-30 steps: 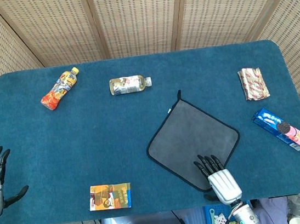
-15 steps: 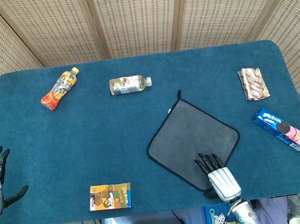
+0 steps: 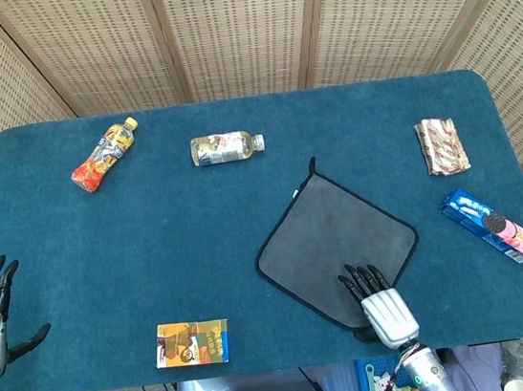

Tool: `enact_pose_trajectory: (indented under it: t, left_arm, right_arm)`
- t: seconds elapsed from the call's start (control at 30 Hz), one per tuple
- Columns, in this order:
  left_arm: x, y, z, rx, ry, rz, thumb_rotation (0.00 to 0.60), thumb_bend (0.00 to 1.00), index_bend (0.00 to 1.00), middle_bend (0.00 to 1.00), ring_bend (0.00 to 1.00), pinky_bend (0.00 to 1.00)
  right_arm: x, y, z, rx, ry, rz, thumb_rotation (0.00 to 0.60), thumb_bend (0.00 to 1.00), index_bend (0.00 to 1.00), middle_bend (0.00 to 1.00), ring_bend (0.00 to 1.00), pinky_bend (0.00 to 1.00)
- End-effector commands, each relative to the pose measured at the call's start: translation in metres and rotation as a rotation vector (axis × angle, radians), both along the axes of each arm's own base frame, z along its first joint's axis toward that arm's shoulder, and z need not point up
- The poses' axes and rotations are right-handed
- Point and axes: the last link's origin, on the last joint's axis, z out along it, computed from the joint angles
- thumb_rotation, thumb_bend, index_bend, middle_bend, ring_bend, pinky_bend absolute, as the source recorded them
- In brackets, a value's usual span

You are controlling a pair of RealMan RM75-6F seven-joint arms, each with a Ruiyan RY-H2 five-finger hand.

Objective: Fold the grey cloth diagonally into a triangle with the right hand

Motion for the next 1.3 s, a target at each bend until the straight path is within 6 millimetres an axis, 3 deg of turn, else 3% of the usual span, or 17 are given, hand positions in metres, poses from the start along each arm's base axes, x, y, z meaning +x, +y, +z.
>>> enact_pose_trajectory:
  t: [0.03, 0.8, 1.03, 1.3]
  left_arm:
    - [-0.0001, 0.0, -0.0003, -0.002, 0.001, 0.0, 0.6, 0.15, 0.0, 0.0, 0.0, 0.0]
    - [0.0007, -0.0013, -0.0005, -0.008, -0.006, -0.005, 0.6, 0.15, 0.0, 0.0, 0.0, 0.0]
    - [0.0011, -0.0015, -0.0015, -0.012, -0.005, -0.008, 0.6, 0.15, 0.0, 0.0, 0.0, 0.0]
    - [0.001, -0.0017, -0.0012, -0.01, -0.007, -0.008, 0.6, 0.15, 0.0, 0.0, 0.0, 0.0]
  right_arm:
    - [0.0007, -0.0007, 0.0005, -0.008, -0.004, 0.002, 0.6, 0.41, 0.06, 0.0, 0.0, 0.0]
    - [-0.0016, -0.0018, 0.0043, -0.037, -0.003, 0.004, 0.6, 0.42, 0.24, 0.0, 0.0, 0.0]
    - [-0.0019, -0.0033, 0.0055, -0.054, -0.003, 0.006, 0.6, 0.41, 0.37, 0.01, 0.0, 0.0]
    - [-0.0026, -0.0043, 0.0053, -0.066, -0.003, 0.007, 0.6, 0.4, 0.54, 0.12, 0.0, 0.0]
